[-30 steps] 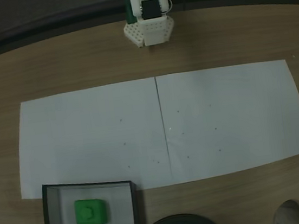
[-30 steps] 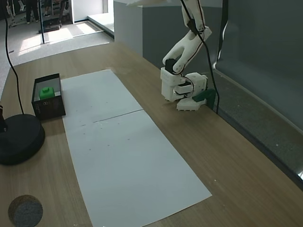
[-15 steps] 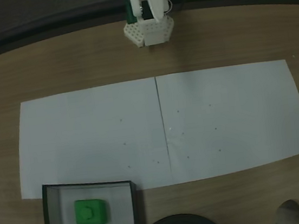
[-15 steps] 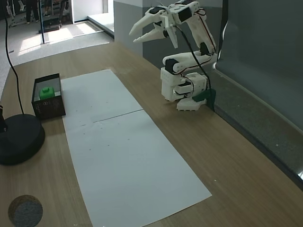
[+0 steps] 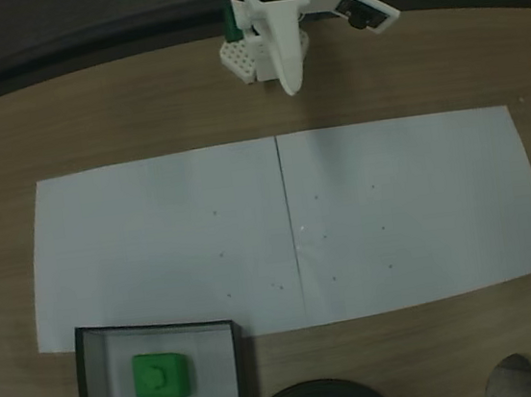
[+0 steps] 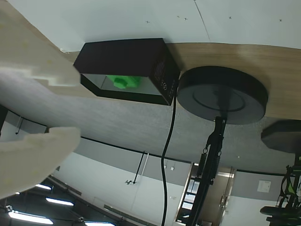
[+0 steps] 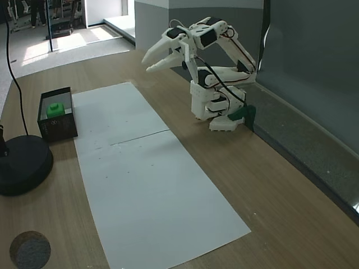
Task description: Grab a green square and put it in the box.
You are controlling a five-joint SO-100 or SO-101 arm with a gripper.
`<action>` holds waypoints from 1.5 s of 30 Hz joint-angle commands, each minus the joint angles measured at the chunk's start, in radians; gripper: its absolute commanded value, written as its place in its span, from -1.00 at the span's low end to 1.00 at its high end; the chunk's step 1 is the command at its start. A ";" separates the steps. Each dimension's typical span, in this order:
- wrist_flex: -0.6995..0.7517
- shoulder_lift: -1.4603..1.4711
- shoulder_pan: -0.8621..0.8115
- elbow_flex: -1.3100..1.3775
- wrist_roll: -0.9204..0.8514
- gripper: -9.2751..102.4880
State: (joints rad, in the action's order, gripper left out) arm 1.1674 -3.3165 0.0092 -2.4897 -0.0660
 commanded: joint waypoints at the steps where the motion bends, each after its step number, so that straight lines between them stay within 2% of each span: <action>1: -0.054 -0.063 -0.008 -0.051 0.002 -0.72; 8: -0.117 -0.158 -0.101 -0.186 0.006 -0.72; 18: -0.348 -0.158 -0.117 -0.525 0.043 -0.71; 21: -0.360 -0.158 -0.117 -0.580 0.110 -0.71; 26: -0.354 -0.158 -0.117 -0.620 0.124 -0.72; 32: -0.265 -0.158 -0.117 -0.621 0.126 -0.72; 38: -0.222 -0.158 -0.115 -0.612 0.126 -0.84; 45: 0.046 -0.158 -0.026 -0.531 0.126 -0.84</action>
State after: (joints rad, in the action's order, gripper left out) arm 1.1413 -3.4515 -0.0399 -3.0940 0.0583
